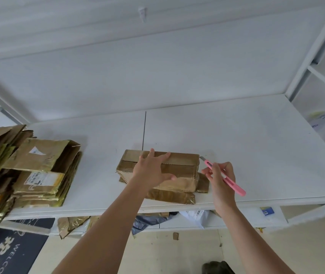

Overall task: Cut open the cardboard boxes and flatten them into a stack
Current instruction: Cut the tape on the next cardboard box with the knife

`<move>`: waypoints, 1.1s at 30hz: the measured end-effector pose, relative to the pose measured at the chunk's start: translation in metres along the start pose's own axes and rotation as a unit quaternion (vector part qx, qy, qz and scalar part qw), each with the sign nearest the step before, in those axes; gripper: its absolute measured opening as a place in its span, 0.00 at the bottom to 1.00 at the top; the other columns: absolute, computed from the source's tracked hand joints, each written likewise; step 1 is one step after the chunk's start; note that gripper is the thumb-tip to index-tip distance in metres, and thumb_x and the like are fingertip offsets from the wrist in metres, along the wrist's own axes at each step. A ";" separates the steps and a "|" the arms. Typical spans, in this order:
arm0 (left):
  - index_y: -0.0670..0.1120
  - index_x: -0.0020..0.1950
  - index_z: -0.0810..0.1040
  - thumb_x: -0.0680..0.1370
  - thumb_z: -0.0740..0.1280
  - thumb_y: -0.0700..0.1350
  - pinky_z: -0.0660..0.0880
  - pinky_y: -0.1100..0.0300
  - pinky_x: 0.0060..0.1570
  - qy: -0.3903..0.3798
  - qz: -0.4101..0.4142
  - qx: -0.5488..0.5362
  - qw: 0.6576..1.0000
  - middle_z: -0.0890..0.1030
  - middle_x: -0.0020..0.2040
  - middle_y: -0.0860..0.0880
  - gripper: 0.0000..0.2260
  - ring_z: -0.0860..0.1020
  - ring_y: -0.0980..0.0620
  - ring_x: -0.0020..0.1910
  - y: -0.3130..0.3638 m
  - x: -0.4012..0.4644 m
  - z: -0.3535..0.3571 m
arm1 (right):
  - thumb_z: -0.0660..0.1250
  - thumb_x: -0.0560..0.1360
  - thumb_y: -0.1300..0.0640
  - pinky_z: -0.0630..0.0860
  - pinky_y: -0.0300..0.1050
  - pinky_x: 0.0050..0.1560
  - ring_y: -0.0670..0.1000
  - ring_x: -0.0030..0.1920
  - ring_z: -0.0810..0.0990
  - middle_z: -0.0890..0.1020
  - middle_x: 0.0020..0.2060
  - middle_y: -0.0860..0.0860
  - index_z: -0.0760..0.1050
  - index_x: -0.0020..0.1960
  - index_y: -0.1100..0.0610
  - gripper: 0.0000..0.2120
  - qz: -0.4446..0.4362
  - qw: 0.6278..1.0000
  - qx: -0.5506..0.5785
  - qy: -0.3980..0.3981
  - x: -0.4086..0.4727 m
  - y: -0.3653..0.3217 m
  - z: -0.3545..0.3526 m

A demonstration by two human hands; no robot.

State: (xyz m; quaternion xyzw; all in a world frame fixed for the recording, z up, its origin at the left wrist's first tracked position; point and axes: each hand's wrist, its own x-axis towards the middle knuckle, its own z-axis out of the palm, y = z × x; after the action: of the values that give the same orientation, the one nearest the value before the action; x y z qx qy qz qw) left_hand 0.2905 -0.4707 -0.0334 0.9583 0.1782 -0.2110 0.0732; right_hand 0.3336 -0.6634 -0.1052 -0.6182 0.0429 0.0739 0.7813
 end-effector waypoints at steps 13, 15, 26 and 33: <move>0.64 0.79 0.51 0.71 0.66 0.69 0.64 0.42 0.73 0.002 0.001 0.003 1.000 0.51 0.81 0.44 0.41 0.55 0.34 0.77 -0.002 0.006 0.001 | 0.63 0.81 0.57 0.76 0.52 0.56 0.58 0.47 0.84 0.83 0.33 0.53 0.68 0.45 0.56 0.08 -0.040 0.998 -0.048 -0.029 -0.010 0.007 -0.005; 0.64 0.79 0.51 0.71 0.66 0.69 0.64 0.42 0.73 0.003 0.003 0.000 1.000 0.51 0.81 0.44 0.41 0.55 0.33 0.77 -0.003 0.006 0.003 | 0.63 0.78 0.52 0.76 0.49 0.54 0.56 0.48 0.84 0.83 0.33 0.53 0.68 0.44 0.56 0.08 -0.050 0.997 -0.047 -0.034 -0.015 0.005 -0.006; 0.63 0.79 0.52 0.71 0.66 0.69 0.63 0.41 0.73 0.009 -0.002 0.002 1.000 0.52 0.81 0.43 0.41 0.57 0.34 0.77 -0.002 0.008 0.005 | 0.61 0.81 0.61 0.72 0.37 0.49 0.46 0.53 0.83 0.83 0.33 0.55 0.68 0.45 0.61 0.07 -0.034 0.993 -0.076 -0.078 -0.041 0.007 -0.025; 0.63 0.79 0.52 0.71 0.66 0.69 0.61 0.42 0.74 0.009 -0.009 0.000 1.000 0.52 0.81 0.42 0.41 0.57 0.35 0.77 0.000 0.005 0.004 | 0.62 0.81 0.59 0.74 0.37 0.49 0.49 0.52 0.83 0.83 0.34 0.54 0.68 0.46 0.61 0.07 -0.039 0.995 -0.070 -0.064 -0.030 -0.003 -0.010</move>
State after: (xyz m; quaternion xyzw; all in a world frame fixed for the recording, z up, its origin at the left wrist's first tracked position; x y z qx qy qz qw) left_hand 0.2932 -0.4700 -0.0393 0.9587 0.1870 -0.2029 0.0695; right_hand 0.3046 -0.6754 -0.0995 -0.6668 -0.0364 0.0851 0.7395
